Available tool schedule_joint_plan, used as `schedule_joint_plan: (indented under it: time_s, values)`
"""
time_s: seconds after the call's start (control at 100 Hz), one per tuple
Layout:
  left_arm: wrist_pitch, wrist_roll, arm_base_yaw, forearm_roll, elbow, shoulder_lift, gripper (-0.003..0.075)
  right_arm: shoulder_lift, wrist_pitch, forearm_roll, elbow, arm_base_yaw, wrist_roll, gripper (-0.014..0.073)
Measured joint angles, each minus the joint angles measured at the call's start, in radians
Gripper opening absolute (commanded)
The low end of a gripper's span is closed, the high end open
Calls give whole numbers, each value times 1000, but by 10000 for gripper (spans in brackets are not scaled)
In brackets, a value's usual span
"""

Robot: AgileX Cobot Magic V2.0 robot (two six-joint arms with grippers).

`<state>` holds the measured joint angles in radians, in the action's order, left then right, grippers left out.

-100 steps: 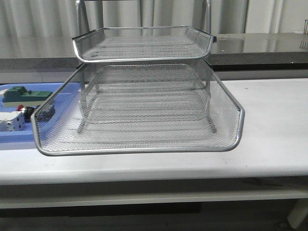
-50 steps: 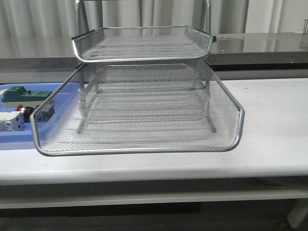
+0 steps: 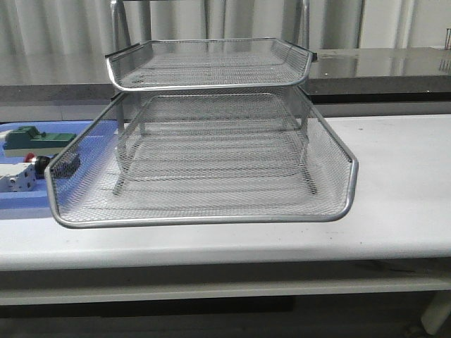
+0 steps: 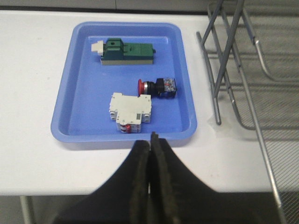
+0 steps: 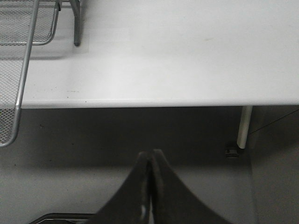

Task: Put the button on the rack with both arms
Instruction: 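Release the tray and withdraw the right gripper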

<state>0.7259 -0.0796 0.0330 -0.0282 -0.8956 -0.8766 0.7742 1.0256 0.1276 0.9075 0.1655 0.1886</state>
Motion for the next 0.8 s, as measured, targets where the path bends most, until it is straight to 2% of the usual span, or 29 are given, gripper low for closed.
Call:
schedule_joint_plan:
  time_s: [0.14, 0.31, 0.38, 0.42, 0.45, 0.55, 0.62, 0.68, 0.8]
  values:
    - [80, 128, 0, 2, -117, -168, -20, 0, 0, 0, 0, 0, 0, -70]
    - [90, 232, 0, 2, -195, -295, 0, 0, 0, 0, 0, 0, 0, -70]
    - [92, 269, 0, 2, -210, -324, 71, 0, 0, 0, 0, 0, 0, -70]
    - [95, 289, 0, 7, -213, -336, 143, 0, 0, 0, 0, 0, 0, -70]
    - [97, 301, 0, 11, -218, -342, 203, 0, 0, 0, 0, 0, 0, -70]
    - [112, 341, 0, 18, -217, -348, 473, 0, 0, 0, 0, 0, 0, -70]
    - [127, 352, 0, 18, -217, -350, 587, 0, 0, 0, 0, 0, 0, -70]
    - [130, 356, 0, 18, -217, -350, 610, 0, 0, 0, 0, 0, 0, -70]
    - [120, 356, 0, 28, -217, -350, 578, 0, 0, 0, 0, 0, 0, -70]
